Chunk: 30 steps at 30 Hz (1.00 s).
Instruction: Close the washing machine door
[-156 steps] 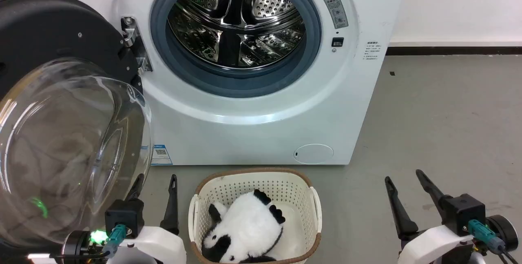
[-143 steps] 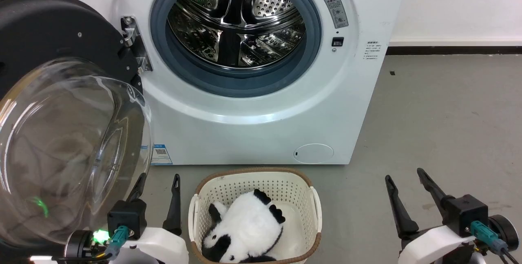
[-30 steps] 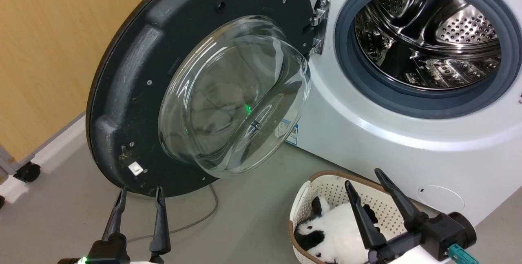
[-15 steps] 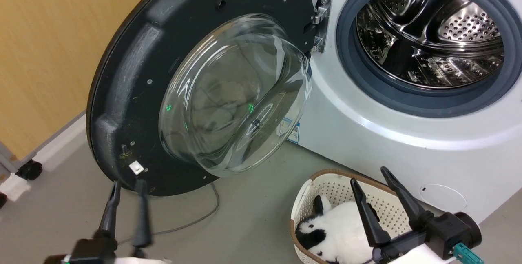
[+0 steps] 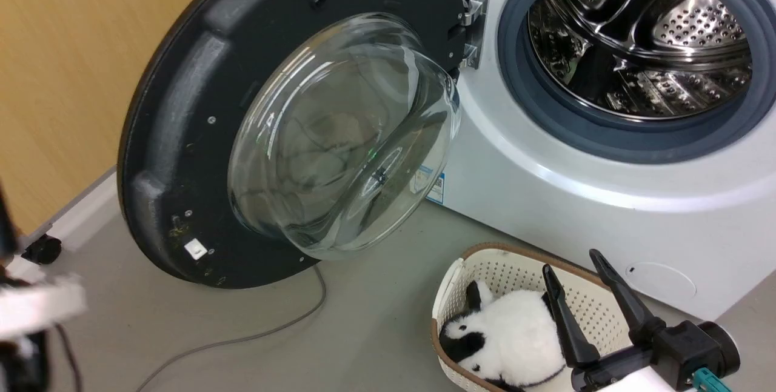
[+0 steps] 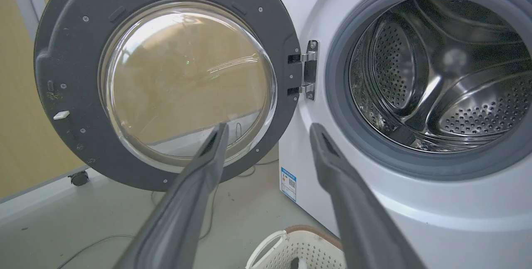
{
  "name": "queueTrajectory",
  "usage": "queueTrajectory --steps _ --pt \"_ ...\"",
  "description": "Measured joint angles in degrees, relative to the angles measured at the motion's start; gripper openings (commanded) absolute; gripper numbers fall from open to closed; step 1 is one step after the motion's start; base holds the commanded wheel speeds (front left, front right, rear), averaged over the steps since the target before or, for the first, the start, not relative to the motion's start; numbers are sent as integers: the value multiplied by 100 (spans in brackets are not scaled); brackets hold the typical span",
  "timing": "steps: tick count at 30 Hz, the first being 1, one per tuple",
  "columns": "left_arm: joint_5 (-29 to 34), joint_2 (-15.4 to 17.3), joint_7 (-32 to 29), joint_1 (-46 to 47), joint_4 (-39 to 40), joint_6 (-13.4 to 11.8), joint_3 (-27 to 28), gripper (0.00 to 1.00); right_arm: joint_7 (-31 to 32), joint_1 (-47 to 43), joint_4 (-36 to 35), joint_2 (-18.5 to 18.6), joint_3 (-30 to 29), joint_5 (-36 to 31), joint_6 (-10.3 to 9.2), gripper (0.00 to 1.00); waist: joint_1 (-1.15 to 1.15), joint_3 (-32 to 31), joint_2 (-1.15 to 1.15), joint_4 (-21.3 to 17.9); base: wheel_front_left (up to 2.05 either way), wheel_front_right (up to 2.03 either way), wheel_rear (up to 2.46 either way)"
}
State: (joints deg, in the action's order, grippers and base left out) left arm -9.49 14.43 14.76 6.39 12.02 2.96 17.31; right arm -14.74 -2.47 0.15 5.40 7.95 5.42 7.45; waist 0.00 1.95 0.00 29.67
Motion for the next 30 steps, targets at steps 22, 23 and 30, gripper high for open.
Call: queueTrajectory --steps 22,23,30 --pt "-4466 727 -4384 2209 -4489 130 1072 0 0 47 -34 69 76 -32 0 100 0 336 0 -477 0 0 0" --pt "-4585 725 -4539 2209 -4563 125 1100 0 0 53 -34 70 81 -32 0 100 0 343 0 -489 0 0 0" --pt "-5292 616 -5633 2112 -4586 266 1136 0 0 90 -27 71 104 -32 0 100 1 330 0 -523 0 0 0"
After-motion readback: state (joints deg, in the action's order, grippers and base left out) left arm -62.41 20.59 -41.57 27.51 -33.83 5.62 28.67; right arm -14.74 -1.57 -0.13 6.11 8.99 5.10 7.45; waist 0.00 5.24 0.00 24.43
